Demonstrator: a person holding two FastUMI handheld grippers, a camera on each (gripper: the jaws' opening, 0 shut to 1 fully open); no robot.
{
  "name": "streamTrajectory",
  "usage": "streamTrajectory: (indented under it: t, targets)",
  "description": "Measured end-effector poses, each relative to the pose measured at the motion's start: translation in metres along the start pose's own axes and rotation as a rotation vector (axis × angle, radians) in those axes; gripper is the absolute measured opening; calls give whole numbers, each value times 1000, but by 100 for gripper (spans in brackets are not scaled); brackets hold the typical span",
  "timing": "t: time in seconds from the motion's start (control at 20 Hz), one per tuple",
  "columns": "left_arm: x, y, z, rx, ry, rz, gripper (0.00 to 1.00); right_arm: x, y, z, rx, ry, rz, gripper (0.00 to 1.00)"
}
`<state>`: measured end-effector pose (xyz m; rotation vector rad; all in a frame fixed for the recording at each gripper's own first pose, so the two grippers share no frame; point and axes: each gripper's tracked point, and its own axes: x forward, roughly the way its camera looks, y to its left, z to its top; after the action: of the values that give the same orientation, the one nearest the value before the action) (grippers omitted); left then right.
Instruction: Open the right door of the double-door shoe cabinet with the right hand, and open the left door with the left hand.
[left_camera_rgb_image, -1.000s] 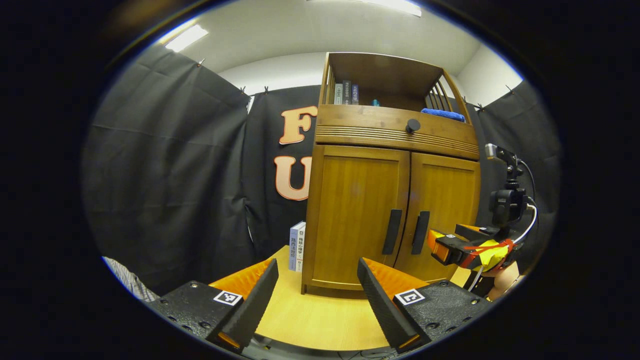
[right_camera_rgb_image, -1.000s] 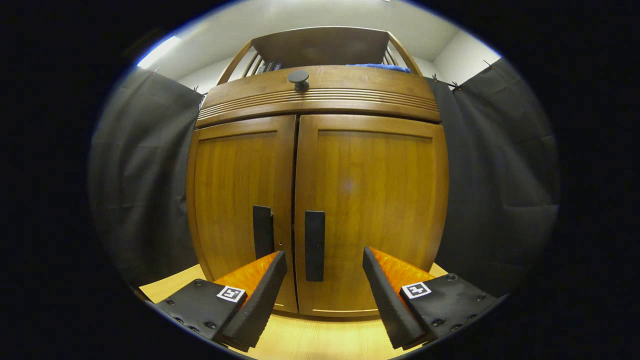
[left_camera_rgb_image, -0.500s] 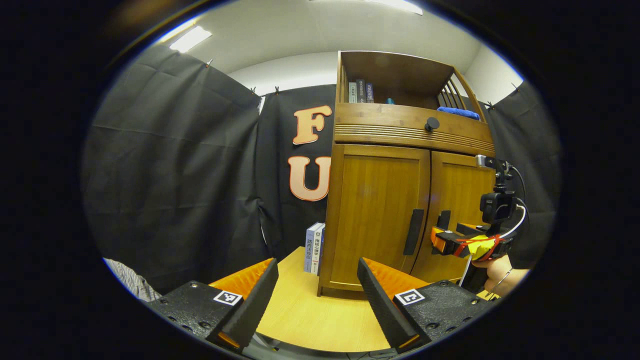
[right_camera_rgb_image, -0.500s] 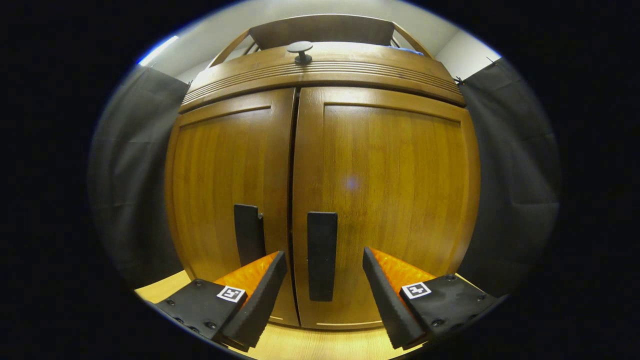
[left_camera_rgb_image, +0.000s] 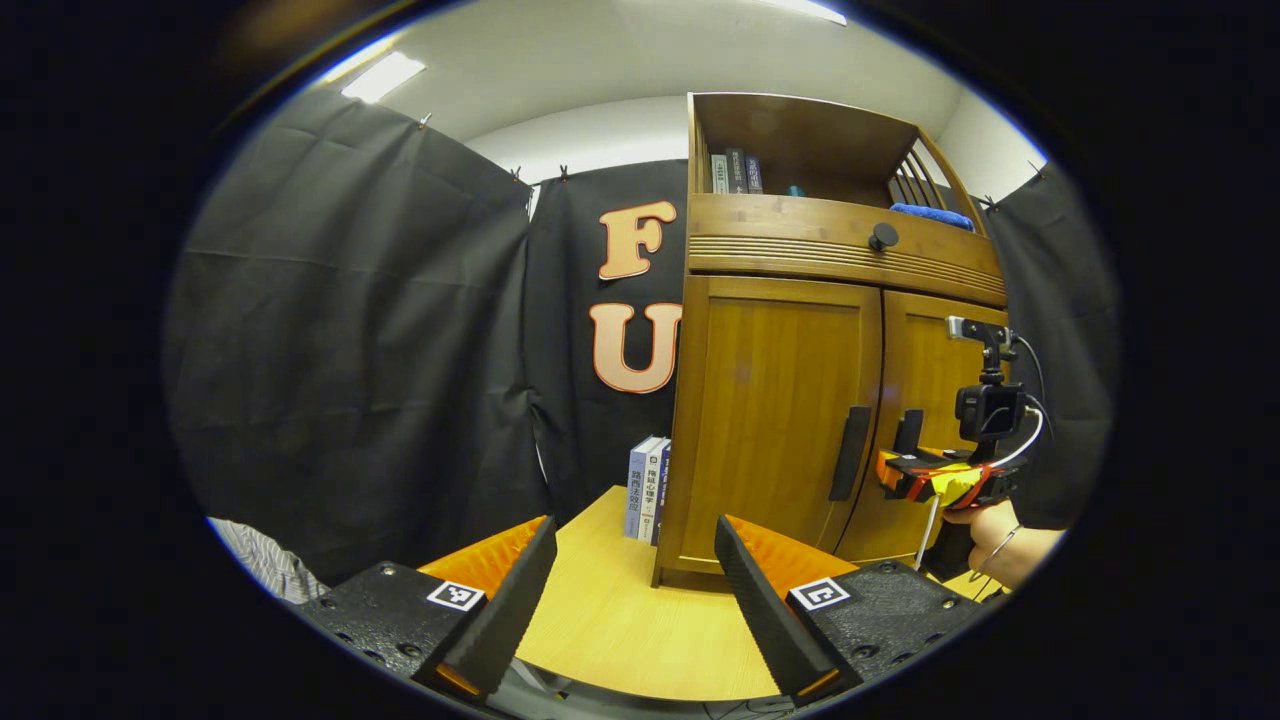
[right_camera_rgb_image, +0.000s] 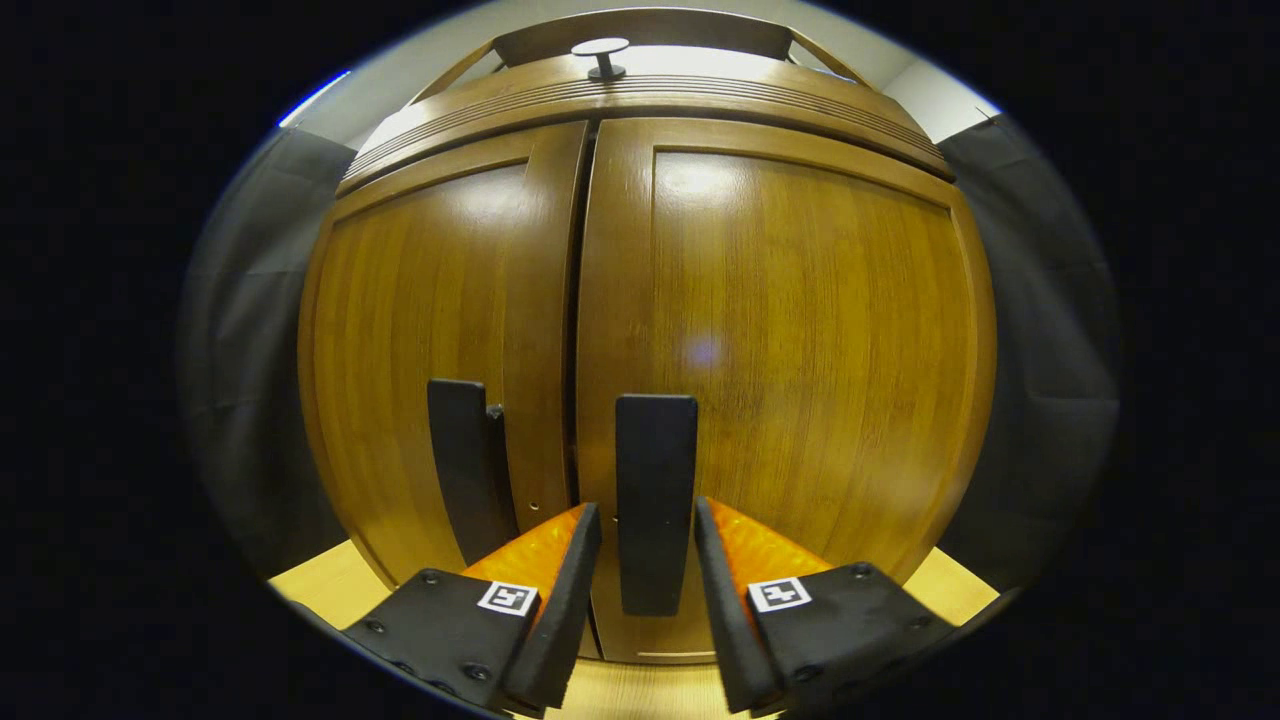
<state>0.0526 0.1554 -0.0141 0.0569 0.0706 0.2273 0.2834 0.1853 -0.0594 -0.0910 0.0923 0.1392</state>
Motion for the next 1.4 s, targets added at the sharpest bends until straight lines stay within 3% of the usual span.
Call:
streamTrajectory:
  t: [0.15,0.2,0.25,0.3,0.35,0.45,0.5,0.6,0.9,1.05,1.1,1.4]
  targets:
    - [-1,1,1,5,-1,2,96,3,0,-7,21,27,9,45]
    - [-2,0,0,8,-1,0,96,-2,0,-6,34,32,17,45]
    - [-2,0,0,9,0,-2,96,3,2,-8,41,31,23,36]
    - [-3,1,-1,6,3,-1,94,3,2,-7,42,30,25,41]
    - [-4,1,-2,0,10,-2,96,2,2,-8,44,35,22,32]
    - [-8,2,-5,-14,22,-2,96,1,0,-9,36,41,15,35]
    - [-10,3,-5,-16,23,0,94,1,0,-11,49,40,12,41]
    - [-17,6,-4,-13,17,6,94,-10,0,-10,67,30,24,30]
    - [-26,4,-5,-18,18,-19,96,-59,-11,-15,54,7,34,30]
    - [-30,-6,-3,-17,15,-50,94,-84,-23,-16,74,7,18,18]
    - [-31,-10,-2,-15,13,-61,94,-90,-27,-17,77,11,14,22]
    - [-33,-41,-2,-11,9,-135,96,-123,-47,-17,87,9,-1,22]
